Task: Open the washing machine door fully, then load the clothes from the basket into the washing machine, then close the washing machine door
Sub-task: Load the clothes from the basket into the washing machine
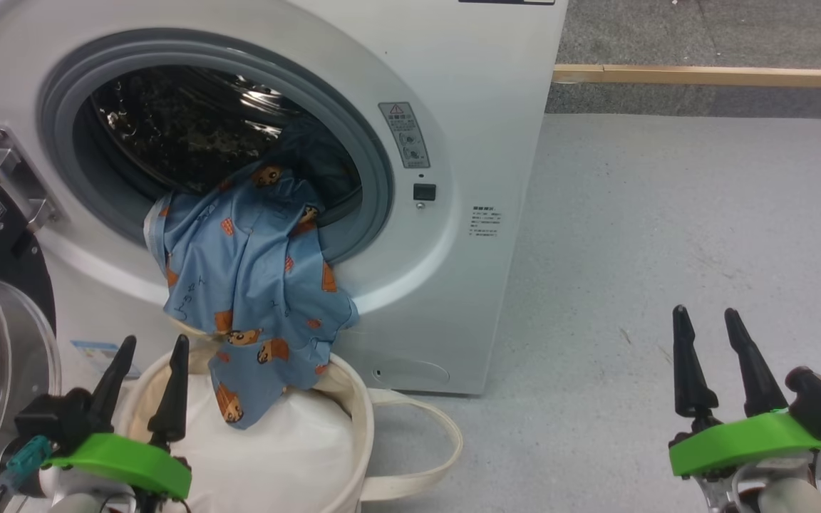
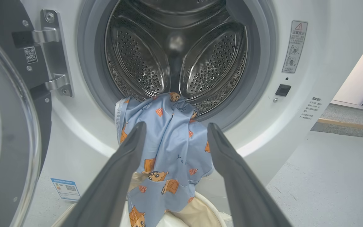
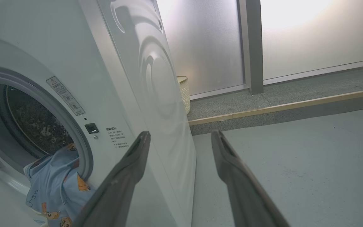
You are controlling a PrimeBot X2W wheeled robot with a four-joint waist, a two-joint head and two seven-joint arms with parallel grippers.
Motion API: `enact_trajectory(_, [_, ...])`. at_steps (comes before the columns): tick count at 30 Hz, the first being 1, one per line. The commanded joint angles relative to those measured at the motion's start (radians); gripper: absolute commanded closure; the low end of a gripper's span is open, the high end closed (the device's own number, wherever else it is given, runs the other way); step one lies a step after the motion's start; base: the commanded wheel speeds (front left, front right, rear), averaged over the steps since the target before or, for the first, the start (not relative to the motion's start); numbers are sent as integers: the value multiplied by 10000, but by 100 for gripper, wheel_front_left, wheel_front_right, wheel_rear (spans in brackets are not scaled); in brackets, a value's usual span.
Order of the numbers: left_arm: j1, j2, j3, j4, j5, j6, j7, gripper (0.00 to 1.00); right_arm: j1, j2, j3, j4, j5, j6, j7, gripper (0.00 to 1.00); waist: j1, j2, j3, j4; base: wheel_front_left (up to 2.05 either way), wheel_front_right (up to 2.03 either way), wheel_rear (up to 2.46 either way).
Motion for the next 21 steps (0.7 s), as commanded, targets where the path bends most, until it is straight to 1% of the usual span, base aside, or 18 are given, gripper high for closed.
enact_trajectory(1, [-295,172,382,-308,135,-57,-120,0,-197,-155,219,-357,-72,6,-124,0,-1,-1,30,-16,0,0,0])
enact_trajectory(3, [-301,155,366,-220,112,-57,-120,0,-201,-161,283,-379,-70,6,-124,0,-1,-1,142,-46,0,0,0])
enact_trajectory(6, [-357,81,-19,372,-2,-57,-120,0,-166,-182,368,-400,-78,6,-124,0,-1,-1,369,-55,0,0,0])
enact_trajectory(7, [-357,81,-19,372,-2,-57,-120,0,-166,-182,368,-400,-78,6,-124,0,-1,-1,369,-55,0,0,0])
enact_trajectory(11, [-681,85,-459,1570,-304,-57,-120,0,-324,-162,502,-472,-154,6,-124,0,-1,-1,850,-272,0,0,0])
enact_trajectory(17, [-1645,184,-1014,3710,-1161,-57,-120,0,-658,-170,624,-597,-379,6,-124,0,-1,-1,1631,-695,0,0,0])
enact_trajectory(21, [-2367,326,-1417,4651,-1577,-57,-120,0,-783,-175,519,-731,-561,6,-124,0,-1,-1,2192,-969,0,0,0])
